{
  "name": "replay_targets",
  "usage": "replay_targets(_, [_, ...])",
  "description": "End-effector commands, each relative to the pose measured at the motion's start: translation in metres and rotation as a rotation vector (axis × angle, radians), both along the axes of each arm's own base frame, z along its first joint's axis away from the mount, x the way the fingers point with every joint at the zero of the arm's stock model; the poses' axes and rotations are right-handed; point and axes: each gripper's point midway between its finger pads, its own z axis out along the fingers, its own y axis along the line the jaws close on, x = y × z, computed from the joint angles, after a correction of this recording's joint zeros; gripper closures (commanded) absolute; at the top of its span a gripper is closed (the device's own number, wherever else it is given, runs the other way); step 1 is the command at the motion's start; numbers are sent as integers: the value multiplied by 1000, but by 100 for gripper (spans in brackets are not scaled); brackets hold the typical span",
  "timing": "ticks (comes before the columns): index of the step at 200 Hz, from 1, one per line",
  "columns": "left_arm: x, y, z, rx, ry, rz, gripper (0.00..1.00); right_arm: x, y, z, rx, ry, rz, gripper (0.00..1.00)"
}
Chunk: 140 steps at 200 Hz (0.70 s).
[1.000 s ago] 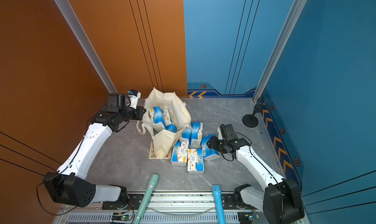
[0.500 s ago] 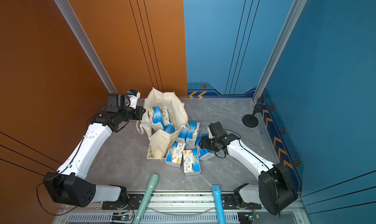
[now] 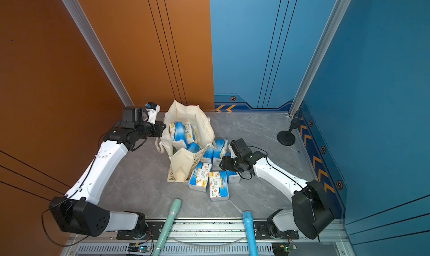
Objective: Put tissues into the canvas bag
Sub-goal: Pick up the pack of facial tissues from the center of the board.
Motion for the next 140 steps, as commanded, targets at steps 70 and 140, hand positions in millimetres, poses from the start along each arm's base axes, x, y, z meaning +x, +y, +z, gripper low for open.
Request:
replay_targets(70, [-11, 0, -8, -11, 48, -6, 100, 5, -66, 42, -282, -150, -106, 22])
replay_targets(140, [-11, 1, -9, -9, 47, -4, 100, -4, -64, -10, -386, 4, -74, 9])
